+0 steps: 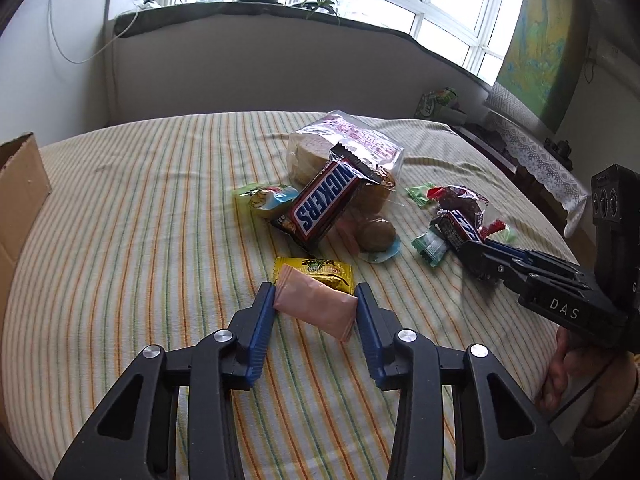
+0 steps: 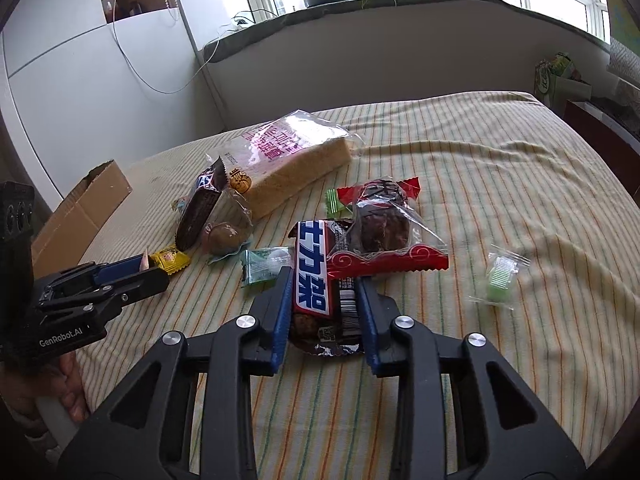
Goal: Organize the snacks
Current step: 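Grasp the pink wafer with the left gripper while the right gripper grasps the Snickers bar, then carry the pink wafer and Snickers bar into the box and release both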
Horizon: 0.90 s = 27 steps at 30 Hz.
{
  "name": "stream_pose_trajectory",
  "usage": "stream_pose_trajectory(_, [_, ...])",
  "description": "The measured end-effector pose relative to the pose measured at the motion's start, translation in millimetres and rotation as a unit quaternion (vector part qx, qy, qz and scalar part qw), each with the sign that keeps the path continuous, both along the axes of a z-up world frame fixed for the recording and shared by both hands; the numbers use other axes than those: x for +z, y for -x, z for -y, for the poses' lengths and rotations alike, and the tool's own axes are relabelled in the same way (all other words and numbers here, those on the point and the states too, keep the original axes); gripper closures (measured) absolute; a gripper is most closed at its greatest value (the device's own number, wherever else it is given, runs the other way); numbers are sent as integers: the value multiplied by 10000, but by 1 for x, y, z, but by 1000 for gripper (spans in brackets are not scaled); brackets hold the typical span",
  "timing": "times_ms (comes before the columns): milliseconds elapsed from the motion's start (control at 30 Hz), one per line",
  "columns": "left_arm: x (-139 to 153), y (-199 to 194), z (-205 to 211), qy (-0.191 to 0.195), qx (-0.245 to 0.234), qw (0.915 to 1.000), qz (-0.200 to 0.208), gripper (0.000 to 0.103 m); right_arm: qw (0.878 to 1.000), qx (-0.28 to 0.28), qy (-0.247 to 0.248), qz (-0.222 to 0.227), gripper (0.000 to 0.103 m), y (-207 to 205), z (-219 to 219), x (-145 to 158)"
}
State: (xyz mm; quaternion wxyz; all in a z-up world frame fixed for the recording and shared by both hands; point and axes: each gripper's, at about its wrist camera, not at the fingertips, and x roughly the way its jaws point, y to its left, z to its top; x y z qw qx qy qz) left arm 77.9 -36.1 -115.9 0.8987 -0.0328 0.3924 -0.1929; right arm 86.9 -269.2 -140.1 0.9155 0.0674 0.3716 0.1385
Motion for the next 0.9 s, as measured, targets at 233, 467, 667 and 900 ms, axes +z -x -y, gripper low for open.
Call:
stream_pose_trajectory(233, [3, 17, -4, 97, -45, 9999, -18, 65, 9998, -82, -197, 50, 73, 21, 8, 1])
stream_pose_trajectory(467, [5, 31, -8, 215, 13, 9998, -32, 65, 9994, -104, -309, 76, 73, 38, 11, 2])
stream_pose_trajectory(667, [16, 38, -12, 321, 82, 9994, 89, 65, 9986, -103, -498, 134, 73, 46, 11, 6])
stream_pose_trajectory(900, [69, 49, -17, 485, 75, 9957, 789, 65, 9948, -129, -512, 866, 73, 64, 10, 64])
